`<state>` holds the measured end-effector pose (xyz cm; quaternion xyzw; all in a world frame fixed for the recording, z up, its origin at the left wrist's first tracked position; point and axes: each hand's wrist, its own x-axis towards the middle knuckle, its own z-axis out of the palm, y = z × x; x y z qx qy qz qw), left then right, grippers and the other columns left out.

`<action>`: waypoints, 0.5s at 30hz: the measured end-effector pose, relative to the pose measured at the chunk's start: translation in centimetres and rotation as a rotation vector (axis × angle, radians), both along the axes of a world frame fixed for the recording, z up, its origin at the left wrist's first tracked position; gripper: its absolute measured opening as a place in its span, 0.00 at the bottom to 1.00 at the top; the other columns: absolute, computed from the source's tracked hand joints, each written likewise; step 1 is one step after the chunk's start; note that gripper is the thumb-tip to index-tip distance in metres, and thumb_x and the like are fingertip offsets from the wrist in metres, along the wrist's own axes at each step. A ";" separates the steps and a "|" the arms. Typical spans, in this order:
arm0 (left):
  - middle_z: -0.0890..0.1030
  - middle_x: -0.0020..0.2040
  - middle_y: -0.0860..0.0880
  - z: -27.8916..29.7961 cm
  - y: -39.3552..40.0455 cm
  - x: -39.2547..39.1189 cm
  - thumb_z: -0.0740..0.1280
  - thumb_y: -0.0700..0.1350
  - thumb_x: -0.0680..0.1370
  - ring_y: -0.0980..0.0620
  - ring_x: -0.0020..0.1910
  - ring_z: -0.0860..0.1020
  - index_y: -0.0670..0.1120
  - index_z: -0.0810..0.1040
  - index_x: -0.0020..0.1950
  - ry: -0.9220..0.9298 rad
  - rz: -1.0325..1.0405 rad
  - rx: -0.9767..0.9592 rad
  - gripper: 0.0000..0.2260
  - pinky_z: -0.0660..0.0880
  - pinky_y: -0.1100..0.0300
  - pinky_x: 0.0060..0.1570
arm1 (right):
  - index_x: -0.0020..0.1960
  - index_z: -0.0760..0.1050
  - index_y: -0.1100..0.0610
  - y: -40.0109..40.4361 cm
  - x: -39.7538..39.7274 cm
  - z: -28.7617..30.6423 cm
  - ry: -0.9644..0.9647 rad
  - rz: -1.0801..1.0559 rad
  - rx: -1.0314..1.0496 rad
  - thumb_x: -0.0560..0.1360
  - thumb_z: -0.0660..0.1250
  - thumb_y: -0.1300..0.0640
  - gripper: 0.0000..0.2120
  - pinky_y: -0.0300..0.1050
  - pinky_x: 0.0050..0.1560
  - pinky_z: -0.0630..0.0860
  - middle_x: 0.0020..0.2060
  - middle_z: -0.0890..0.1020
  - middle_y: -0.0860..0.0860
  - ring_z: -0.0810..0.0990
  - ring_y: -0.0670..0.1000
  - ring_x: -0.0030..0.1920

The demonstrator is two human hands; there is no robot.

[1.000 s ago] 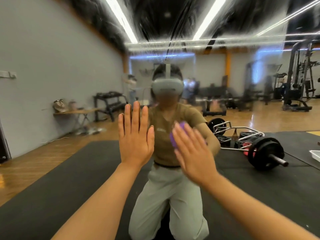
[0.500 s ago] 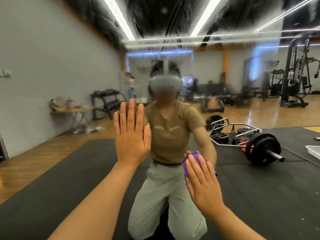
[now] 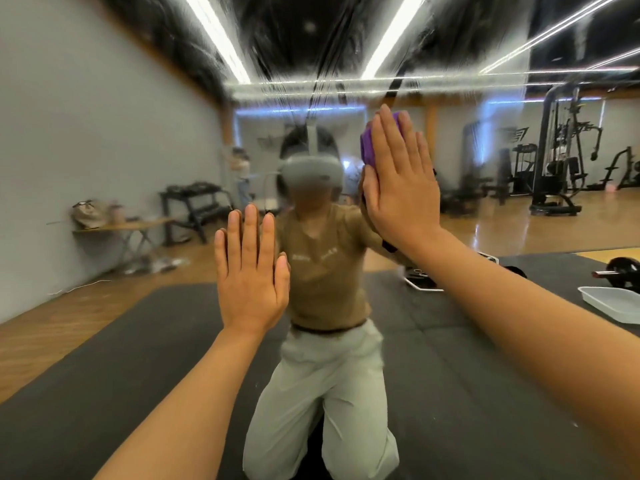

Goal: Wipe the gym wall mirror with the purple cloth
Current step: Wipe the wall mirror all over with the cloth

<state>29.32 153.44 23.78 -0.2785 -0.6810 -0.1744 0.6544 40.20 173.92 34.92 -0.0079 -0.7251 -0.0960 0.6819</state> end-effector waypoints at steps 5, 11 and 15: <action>0.59 0.80 0.38 0.1 0.1 -0.1 0.49 0.50 0.86 0.38 0.80 0.55 0.41 0.56 0.81 0.005 -0.022 0.002 0.25 0.47 0.43 0.79 | 0.78 0.61 0.64 -1.0 -0.3 -7.3 -0.039 0.075 0.088 0.81 0.59 0.57 0.27 0.56 0.80 0.51 0.78 0.63 0.60 0.59 0.63 0.79; 0.59 0.80 0.38 0.1 0.0 0.1 0.48 0.50 0.86 0.39 0.80 0.55 0.41 0.57 0.81 0.004 -0.031 0.003 0.25 0.45 0.45 0.80 | 0.81 0.57 0.58 1.6 1.2 -22.2 -0.506 -0.085 0.760 0.80 0.60 0.50 0.32 0.55 0.81 0.46 0.81 0.57 0.54 0.53 0.58 0.81; 0.59 0.80 0.38 0.1 0.0 0.1 0.48 0.50 0.86 0.40 0.81 0.53 0.41 0.58 0.81 -0.012 -0.029 0.004 0.25 0.46 0.44 0.79 | 0.81 0.55 0.57 2.5 1.3 -18.2 -0.563 -0.066 0.904 0.84 0.49 0.51 0.27 0.53 0.81 0.44 0.80 0.59 0.51 0.49 0.55 0.81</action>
